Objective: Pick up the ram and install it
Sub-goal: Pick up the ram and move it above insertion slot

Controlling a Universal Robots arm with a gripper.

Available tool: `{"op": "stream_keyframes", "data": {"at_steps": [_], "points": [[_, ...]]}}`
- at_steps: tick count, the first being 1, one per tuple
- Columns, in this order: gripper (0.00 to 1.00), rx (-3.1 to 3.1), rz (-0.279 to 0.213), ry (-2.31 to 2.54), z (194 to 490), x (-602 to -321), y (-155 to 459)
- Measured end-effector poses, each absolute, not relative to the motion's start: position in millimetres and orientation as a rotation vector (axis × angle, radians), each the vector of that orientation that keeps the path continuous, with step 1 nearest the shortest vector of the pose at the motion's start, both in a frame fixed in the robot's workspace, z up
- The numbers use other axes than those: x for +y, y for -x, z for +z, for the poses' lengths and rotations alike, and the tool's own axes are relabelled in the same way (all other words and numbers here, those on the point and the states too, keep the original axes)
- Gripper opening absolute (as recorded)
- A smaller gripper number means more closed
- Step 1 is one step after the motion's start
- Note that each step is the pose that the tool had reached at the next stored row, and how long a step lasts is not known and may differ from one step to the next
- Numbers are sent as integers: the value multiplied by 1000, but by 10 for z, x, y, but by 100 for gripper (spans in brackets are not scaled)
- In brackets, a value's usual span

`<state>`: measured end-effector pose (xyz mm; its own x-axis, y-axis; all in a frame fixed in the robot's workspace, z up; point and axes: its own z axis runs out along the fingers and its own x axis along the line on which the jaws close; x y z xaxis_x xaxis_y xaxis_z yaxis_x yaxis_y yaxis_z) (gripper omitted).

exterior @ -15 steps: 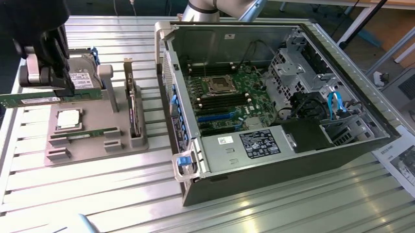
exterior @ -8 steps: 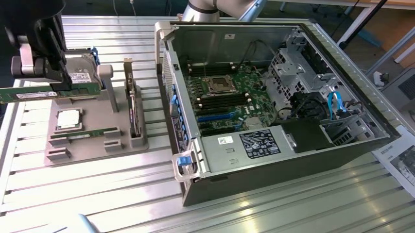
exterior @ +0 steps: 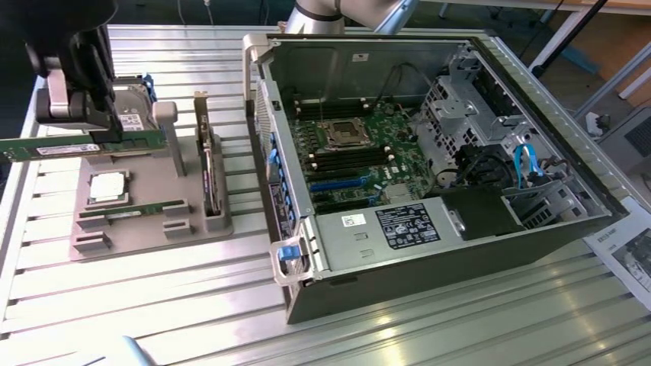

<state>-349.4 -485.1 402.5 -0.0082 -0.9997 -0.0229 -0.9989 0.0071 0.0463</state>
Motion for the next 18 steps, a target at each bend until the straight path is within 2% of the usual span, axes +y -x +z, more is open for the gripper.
{"op": "stream_keyframes", "data": {"at_steps": [18], "points": [[12,-2217,-78,-2200,4025,-4893,3092]]}}
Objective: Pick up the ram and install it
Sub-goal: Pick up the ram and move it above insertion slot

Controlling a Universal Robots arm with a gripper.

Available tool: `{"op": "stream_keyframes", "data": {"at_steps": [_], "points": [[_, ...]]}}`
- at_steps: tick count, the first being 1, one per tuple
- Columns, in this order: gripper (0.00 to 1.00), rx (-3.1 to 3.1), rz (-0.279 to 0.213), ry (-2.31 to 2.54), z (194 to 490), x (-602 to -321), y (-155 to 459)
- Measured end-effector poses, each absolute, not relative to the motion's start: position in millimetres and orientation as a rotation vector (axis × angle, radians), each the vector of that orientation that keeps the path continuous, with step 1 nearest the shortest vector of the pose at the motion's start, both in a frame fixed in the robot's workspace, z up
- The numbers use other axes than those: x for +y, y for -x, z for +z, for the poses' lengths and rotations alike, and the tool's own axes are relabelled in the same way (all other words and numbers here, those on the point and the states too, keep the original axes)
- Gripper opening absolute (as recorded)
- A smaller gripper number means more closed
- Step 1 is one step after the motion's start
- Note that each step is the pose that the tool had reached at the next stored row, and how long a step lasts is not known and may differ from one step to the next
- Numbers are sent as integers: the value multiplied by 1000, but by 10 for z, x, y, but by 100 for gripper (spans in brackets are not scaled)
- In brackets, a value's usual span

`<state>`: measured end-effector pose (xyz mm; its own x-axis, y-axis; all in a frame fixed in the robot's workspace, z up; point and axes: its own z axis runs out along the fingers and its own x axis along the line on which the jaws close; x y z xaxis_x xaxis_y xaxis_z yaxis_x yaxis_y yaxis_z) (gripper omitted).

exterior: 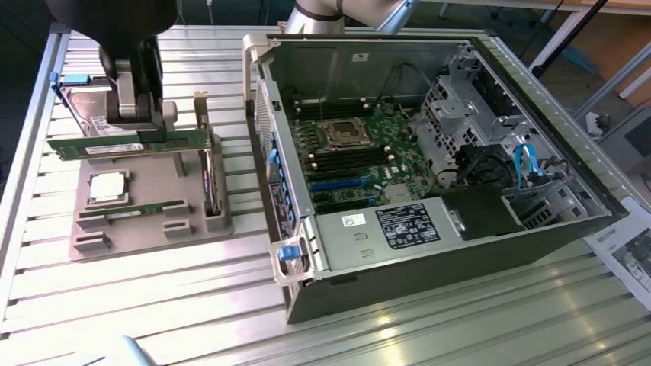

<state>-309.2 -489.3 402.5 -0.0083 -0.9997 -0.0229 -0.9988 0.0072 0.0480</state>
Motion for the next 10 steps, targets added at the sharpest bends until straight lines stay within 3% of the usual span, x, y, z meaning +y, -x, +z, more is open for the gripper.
{"op": "stream_keyframes", "data": {"at_steps": [10], "points": [[12,-2215,-81,-2198,4025,-4940,2716]]}}
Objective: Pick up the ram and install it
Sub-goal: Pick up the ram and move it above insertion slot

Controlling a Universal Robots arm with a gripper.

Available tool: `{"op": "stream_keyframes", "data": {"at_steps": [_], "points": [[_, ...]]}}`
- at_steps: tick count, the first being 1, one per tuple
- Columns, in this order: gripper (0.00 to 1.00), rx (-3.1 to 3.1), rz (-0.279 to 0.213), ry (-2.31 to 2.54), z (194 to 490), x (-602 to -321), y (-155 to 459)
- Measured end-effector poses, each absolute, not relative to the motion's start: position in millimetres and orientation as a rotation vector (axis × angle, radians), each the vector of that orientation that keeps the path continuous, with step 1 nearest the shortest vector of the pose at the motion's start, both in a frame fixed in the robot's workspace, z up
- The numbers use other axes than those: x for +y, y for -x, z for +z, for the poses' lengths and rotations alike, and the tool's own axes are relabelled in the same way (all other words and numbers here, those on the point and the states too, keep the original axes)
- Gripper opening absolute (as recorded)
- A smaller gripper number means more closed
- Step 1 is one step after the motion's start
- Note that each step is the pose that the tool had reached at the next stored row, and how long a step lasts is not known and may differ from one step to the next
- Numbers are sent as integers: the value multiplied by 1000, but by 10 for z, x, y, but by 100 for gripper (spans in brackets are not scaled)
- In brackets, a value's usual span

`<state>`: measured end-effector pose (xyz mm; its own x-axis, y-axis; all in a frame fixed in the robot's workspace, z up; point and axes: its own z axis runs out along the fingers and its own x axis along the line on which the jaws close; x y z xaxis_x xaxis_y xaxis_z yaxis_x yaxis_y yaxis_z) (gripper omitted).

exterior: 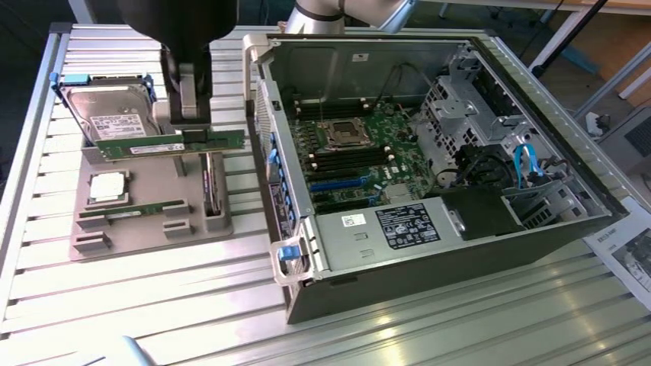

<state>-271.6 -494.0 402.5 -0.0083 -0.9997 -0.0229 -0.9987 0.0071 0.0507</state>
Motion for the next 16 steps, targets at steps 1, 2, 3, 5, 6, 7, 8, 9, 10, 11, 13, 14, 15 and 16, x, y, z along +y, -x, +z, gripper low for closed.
{"op": "stream_keyframes", "data": {"at_steps": [1,2,3,5,6,7,8,9,10,11,13,14,15,16], "points": [[12,-2215,-82,-2198,4025,-4943,2686],[12,-2215,-82,-2198,4025,-4948,2649],[12,-2215,-82,-2198,4025,-4953,2607],[12,-2215,-83,-2198,4026,-4962,2520],[12,-2215,-83,-2197,4025,-4966,2488],[12,-2215,-83,-2197,4025,-4969,2463],[12,-2214,-84,-2197,4026,-4972,2436],[12,-2214,-84,-2197,4025,-4976,2410],[12,-2214,-84,-2197,4025,-4979,2385],[12,-2214,-84,-2197,4025,-4981,2366],[12,-2214,-85,-2197,4025,-4988,2309],[12,-2214,-85,-2196,4025,-4992,2274],[12,-2214,-85,-2196,4026,-4995,2242],[12,-2213,-86,-2196,4026,-4999,2210]]}}
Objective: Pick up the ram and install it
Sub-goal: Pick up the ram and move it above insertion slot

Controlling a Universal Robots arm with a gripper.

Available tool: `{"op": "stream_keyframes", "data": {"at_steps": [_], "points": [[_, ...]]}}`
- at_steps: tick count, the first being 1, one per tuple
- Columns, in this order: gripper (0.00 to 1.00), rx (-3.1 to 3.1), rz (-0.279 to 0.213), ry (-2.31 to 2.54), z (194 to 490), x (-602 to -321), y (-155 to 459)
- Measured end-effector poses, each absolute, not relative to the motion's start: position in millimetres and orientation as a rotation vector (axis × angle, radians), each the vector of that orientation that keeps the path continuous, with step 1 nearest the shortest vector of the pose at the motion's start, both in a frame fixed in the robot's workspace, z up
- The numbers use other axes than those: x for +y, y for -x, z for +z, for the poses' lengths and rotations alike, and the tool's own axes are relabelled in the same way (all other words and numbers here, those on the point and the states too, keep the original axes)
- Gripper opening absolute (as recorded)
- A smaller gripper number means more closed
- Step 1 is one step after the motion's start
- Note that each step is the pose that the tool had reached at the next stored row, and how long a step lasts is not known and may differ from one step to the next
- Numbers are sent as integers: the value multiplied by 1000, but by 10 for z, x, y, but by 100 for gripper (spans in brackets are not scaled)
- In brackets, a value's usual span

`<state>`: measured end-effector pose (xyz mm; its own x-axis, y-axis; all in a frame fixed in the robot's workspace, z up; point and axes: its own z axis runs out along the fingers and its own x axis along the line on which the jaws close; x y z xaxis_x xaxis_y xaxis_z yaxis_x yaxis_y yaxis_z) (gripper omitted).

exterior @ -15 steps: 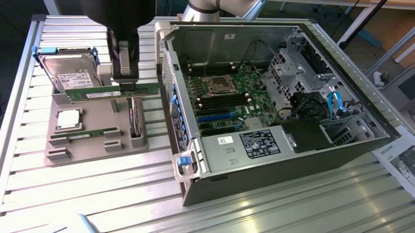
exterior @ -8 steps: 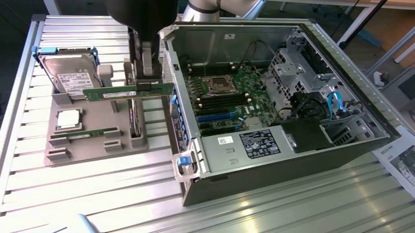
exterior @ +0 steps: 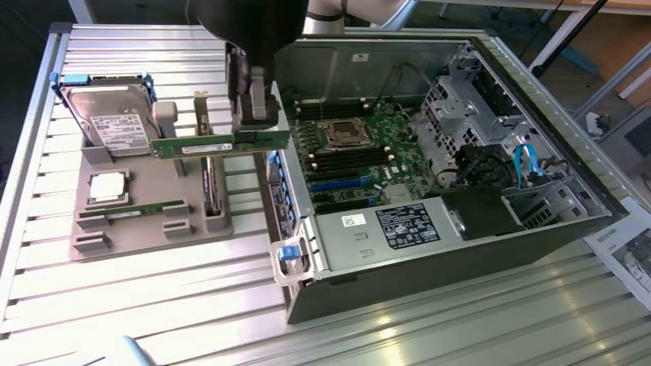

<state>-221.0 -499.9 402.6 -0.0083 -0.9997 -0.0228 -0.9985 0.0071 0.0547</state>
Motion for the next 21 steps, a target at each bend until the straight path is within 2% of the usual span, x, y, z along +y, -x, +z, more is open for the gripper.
{"op": "stream_keyframes", "data": {"at_steps": [21], "points": [[12,-2209,-95,-2192,4026,-5073,1546]]}}
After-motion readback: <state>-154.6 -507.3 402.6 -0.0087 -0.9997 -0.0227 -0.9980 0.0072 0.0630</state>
